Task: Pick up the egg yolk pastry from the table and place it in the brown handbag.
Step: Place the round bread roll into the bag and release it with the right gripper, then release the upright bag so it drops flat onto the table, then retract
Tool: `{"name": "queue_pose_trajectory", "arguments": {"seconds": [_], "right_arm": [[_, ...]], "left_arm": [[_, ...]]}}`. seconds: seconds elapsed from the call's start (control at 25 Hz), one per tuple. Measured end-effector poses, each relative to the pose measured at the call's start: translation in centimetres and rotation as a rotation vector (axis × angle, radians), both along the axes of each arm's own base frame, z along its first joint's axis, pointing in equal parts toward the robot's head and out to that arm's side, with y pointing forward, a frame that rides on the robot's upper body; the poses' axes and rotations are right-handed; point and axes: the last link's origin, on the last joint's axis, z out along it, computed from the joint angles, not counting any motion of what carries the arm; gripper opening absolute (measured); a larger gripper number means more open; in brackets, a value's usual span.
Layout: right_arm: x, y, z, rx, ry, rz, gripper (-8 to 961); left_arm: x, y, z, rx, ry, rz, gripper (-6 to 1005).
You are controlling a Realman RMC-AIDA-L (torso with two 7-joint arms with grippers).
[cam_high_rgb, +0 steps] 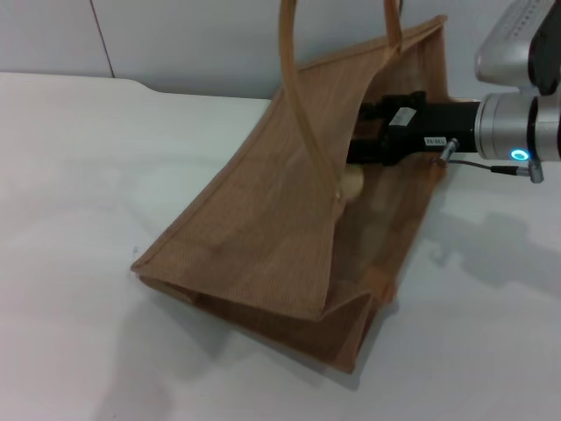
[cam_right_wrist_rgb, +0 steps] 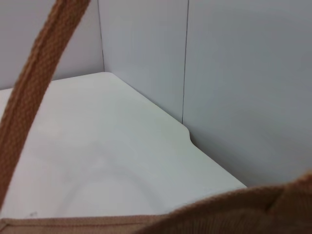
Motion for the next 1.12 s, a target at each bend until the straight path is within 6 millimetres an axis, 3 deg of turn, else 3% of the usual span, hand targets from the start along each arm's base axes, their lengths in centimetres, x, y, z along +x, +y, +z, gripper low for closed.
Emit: {"name": "queue_pose_trajectory", "arguments": {"seconds": [0.32, 0.44, 0.52, 0.8, 0.96, 1.12], "right_arm": [[0.5, -0.2, 0.2, -0.006, 0.012, -0.025, 761], [0.9, -0.7, 0.3, -0.029, 0.025, -0.046, 898], [1.8, -1.3, 0.8, -0.046, 0.04, -0.061, 898], [7.1, -4.0, 7.1, 0.046, 0.012, -0.193, 898], [8.7, -4.5, 9.7, 0.134, 0.003, -0.237, 897], [9.3, -4.4, 10.9, 0.182, 0.028, -0.26, 897]], "left_arm": [[-1.2, 0.2, 0.5, 0.018, -0.009, 0.035, 117], [-2.3, 0.5, 1.1, 0.046, -0.016, 0.067, 117], [-2.8, 0.6, 1.4, 0.056, -0.019, 0.083, 117], [-4.3, 1.2, 1.5, 0.074, -0.027, 0.113, 117], [-4.6, 1.4, 1.4, 0.08, -0.019, 0.111, 117], [-4.2, 1.3, 1.1, 0.066, -0.044, 0.107, 141]]}}
